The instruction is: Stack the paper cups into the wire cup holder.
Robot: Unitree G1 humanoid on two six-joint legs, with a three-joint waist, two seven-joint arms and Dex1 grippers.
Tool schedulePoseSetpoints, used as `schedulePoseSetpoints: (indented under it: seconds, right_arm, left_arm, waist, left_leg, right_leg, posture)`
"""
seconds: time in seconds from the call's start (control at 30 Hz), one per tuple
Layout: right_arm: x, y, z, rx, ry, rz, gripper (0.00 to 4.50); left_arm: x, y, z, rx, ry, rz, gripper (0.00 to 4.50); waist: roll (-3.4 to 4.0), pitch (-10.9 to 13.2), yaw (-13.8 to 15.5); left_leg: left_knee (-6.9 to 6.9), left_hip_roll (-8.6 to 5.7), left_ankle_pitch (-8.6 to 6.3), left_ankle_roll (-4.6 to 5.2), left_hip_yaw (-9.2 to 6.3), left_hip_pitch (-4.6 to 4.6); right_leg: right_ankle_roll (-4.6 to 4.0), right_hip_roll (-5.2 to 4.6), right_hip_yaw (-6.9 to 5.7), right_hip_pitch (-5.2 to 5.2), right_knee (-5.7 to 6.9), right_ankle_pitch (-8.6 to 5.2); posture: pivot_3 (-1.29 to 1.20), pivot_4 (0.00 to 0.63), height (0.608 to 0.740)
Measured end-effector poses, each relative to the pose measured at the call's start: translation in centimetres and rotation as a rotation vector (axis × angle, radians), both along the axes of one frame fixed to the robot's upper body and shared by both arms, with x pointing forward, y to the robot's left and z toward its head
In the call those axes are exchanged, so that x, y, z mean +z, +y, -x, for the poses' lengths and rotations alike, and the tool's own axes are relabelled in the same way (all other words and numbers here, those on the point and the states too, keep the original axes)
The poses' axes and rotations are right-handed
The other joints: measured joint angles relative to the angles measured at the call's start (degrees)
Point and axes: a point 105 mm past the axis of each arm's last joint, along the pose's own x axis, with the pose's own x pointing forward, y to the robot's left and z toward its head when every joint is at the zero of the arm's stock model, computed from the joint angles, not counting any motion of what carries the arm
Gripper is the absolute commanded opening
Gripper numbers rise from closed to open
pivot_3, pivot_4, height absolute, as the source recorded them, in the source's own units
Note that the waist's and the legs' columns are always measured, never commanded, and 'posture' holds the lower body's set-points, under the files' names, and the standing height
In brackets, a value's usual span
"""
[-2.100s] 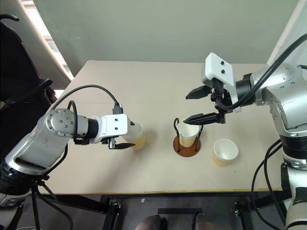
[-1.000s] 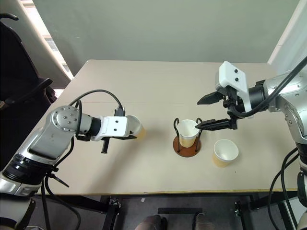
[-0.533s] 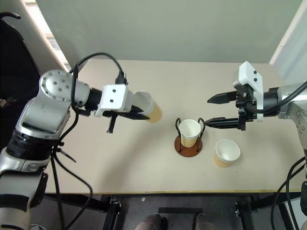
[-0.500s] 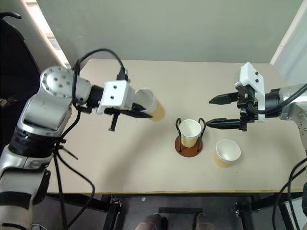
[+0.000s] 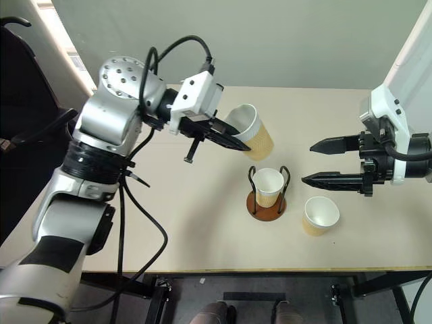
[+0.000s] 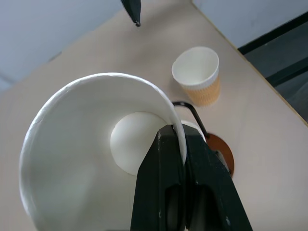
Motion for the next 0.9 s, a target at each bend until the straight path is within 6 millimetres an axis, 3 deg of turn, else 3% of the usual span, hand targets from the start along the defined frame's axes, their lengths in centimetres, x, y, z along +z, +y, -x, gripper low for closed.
schedulePoseSetpoints:
  seconds: [0.2,0.47,0.9]
  right_arm:
    - [-0.4,-0.3,0.4,-0.052,0.030,-0.039,4.04]
    - [1.5,-1.0,1.5,-0.111,-0.068,-0.074,4.04]
    - [1.3,-1.3,2.3,-0.155,-0.074,-0.063,4.04]
  left_arm:
    - [-1.1,-1.4,-0.3,-0.040,0.025,-0.020,0.04]
    - [-3.5,-2.2,-0.9,-0.065,0.051,-0.113,0.04]
    - [-5.9,-3.9,-1.0,-0.134,0.059,-0.193,0.04]
  waist:
    - [0.00,0.0,0.2]
    - [0.00,0.0,0.4]
    - [0.00,0.0,0.7]
  left_leg:
    - [0.04,-0.01,0.00,0.00,0.07,-0.05]
    - [0.08,-0.05,-0.12,0.13,0.14,-0.08]
    - [0.59,-0.09,-0.27,0.26,0.23,-0.19]
  right_leg:
    - [0.22,-0.02,0.02,0.02,0.01,-0.12]
    - [0.48,-0.06,0.07,0.02,0.01,-0.30]
    - [0.72,-0.10,0.13,0.08,0.08,-0.43]
  posture:
    - [0.00,0.150,0.740]
    - [0.00,0.150,0.740]
    - [0.00,0.150,0.740]
